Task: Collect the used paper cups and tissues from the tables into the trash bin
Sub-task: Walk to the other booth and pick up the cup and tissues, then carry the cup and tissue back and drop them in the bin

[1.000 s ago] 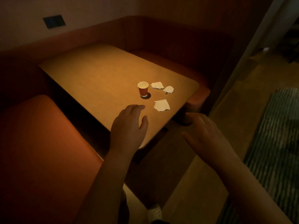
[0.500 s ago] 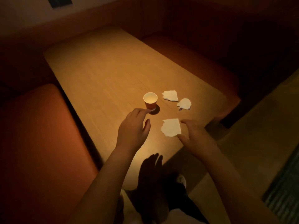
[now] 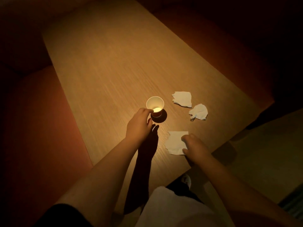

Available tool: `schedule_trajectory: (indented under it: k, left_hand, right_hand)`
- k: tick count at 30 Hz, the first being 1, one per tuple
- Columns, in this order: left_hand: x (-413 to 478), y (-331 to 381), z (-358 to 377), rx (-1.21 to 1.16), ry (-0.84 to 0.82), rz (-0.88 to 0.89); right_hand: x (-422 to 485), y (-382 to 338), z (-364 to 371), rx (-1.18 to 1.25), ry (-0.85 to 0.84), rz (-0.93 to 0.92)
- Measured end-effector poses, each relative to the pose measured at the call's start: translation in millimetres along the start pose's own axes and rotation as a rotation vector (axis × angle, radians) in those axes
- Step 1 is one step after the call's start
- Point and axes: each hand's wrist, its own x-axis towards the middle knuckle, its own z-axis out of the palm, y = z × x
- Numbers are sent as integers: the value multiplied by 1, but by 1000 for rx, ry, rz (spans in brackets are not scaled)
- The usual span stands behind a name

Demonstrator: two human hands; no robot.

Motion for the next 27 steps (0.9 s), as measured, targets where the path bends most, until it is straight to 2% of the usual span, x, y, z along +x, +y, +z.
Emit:
schedule_trajectory:
  k: [4,8,13,17,21,24,27]
  left_hand:
    - [16,-9,13,39,-47,65]
    - [25,-14,20,-2,-89,24]
    - [31,-19,28,-2,-5,84]
    - [31,-14,25,-10,42,122]
    - [26,21,19,-20,34,342]
    - [21,72,17,-45,10,574]
    - [11,129,13,-101,41,716]
  right_hand:
    - [6,3,15,-30,31,22]
    - [2,3,23,-16,69,73]
    - [0,2,24,-27,81,36]
    - [-10,-1,9,-16,153,78]
    - [-37,5,-28,88,296,158]
    - [-66,18,-64,121,447,209]
    - [-107,37,-99,99,597,259]
